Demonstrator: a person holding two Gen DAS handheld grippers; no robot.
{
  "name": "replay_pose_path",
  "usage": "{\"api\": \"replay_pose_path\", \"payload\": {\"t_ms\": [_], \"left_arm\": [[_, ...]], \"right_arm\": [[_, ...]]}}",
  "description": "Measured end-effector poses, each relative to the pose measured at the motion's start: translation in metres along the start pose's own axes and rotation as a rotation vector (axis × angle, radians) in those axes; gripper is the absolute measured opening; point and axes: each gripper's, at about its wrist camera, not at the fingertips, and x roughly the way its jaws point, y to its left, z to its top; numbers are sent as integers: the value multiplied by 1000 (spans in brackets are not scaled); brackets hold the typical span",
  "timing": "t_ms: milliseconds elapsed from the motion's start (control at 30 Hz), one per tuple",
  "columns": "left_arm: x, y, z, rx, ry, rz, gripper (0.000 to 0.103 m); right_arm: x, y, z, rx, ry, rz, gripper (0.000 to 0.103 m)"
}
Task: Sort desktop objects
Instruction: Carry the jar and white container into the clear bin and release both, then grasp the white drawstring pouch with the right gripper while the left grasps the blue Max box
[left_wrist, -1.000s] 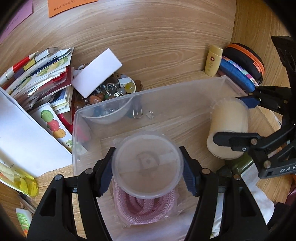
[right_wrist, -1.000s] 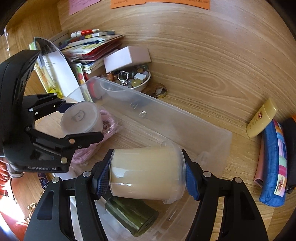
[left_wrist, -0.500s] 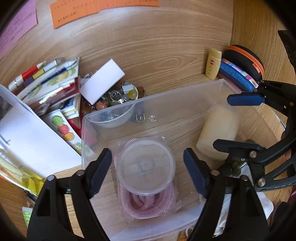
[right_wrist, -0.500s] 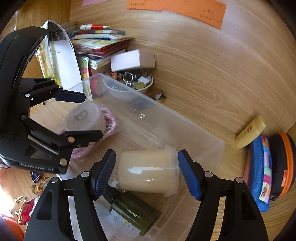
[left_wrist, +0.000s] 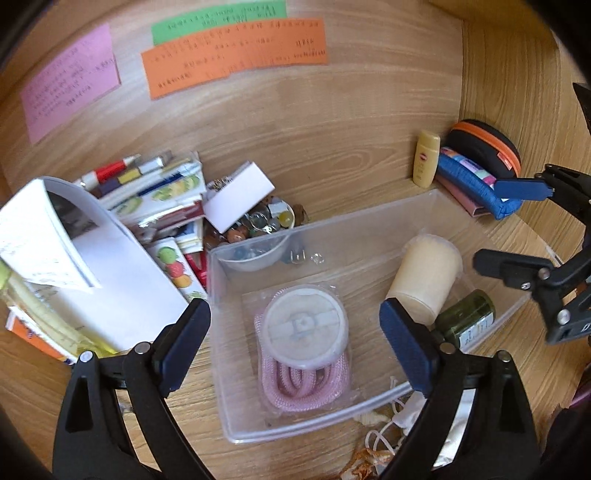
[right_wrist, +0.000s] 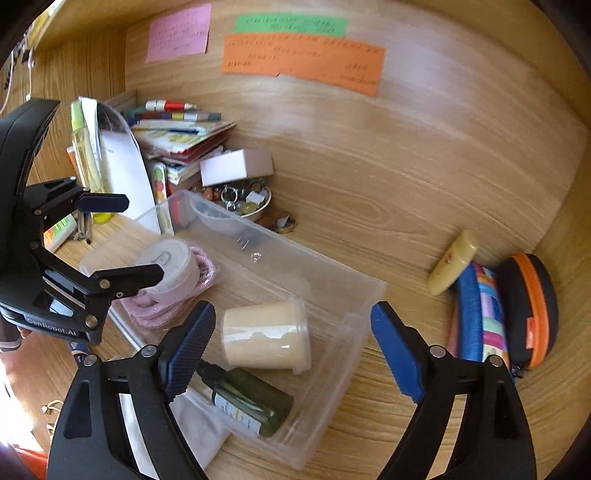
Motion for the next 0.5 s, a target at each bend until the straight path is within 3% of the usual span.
{"api": "replay_pose_path", "payload": {"t_ms": [500], "left_arm": [[-61,7,-28,-5,-121,68,99]], "right_arm": [[-66,4,-24,42,-124,-3,89]]}}
